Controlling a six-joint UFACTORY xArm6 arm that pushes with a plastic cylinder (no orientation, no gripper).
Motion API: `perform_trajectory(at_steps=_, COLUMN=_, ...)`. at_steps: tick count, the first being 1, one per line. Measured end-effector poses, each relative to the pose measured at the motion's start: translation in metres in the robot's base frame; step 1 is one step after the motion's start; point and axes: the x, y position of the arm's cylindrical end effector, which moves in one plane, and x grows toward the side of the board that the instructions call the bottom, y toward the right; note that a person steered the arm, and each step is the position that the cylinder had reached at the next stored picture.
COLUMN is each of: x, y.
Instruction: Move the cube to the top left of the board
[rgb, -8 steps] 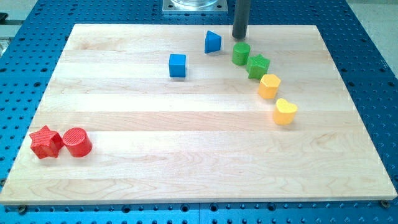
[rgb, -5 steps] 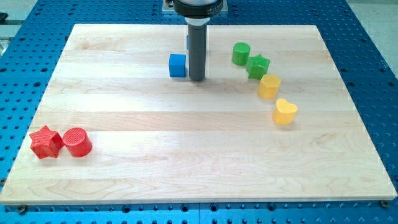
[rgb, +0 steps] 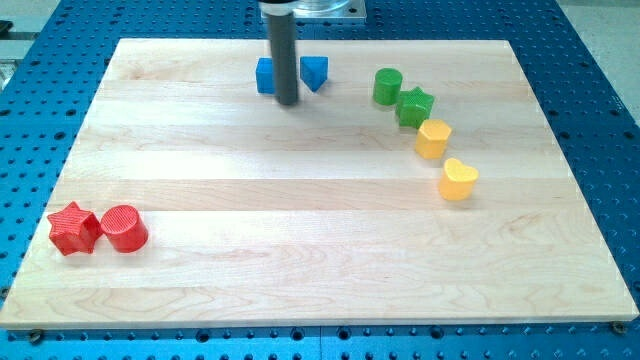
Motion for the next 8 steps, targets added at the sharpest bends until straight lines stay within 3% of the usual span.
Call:
perform_trajectory(at_steps=1, x=-0.018, y=-0.005)
perform_trajectory(at_steps=3, x=-0.029, y=-0.091)
perform_trajectory(at_steps=4, x=-0.048, y=-0.044)
perform_trajectory(at_steps=5, x=-0.071, y=-0.035)
perform_trajectory(at_steps=8, x=-0.057, y=-0.140)
